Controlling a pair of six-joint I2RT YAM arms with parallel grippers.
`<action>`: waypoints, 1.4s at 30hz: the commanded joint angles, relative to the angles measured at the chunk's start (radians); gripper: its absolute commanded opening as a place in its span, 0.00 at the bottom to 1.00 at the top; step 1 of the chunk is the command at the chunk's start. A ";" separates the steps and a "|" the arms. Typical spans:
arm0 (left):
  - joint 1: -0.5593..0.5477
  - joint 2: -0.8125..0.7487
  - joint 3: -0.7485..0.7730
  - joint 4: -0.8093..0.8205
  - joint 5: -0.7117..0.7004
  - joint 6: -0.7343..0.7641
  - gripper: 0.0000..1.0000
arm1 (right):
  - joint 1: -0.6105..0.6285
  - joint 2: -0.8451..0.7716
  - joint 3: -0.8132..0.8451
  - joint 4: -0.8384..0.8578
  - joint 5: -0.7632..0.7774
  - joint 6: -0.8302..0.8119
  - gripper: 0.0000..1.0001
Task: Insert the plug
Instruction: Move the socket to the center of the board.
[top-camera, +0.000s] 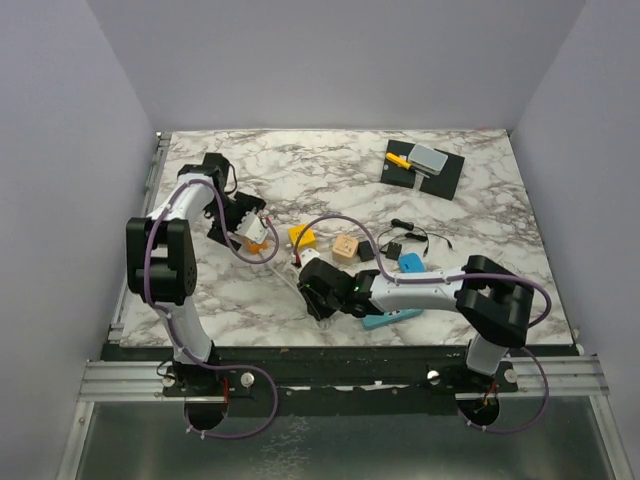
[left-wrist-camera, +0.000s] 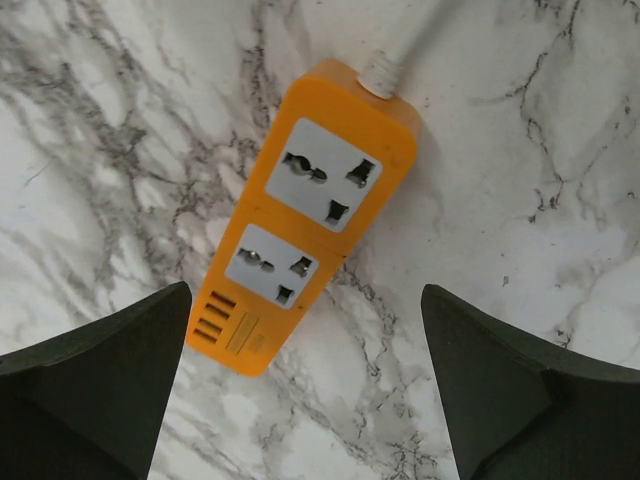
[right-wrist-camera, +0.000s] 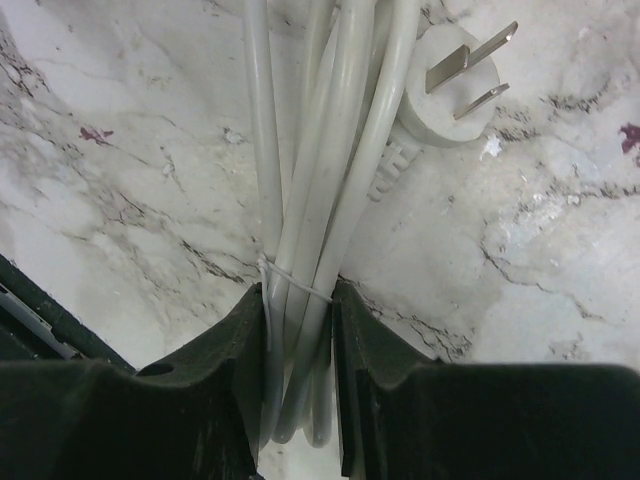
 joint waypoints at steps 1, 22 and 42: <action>-0.037 0.112 0.096 -0.142 -0.134 0.209 0.99 | -0.019 -0.071 -0.084 -0.029 0.055 0.058 0.23; -0.104 -0.040 -0.149 -0.073 -0.109 -0.188 0.60 | -0.129 -0.150 -0.153 0.023 0.003 0.114 0.33; -0.213 -0.375 -0.498 0.024 0.117 -0.692 0.57 | -0.136 -0.255 -0.168 -0.094 0.067 0.152 0.55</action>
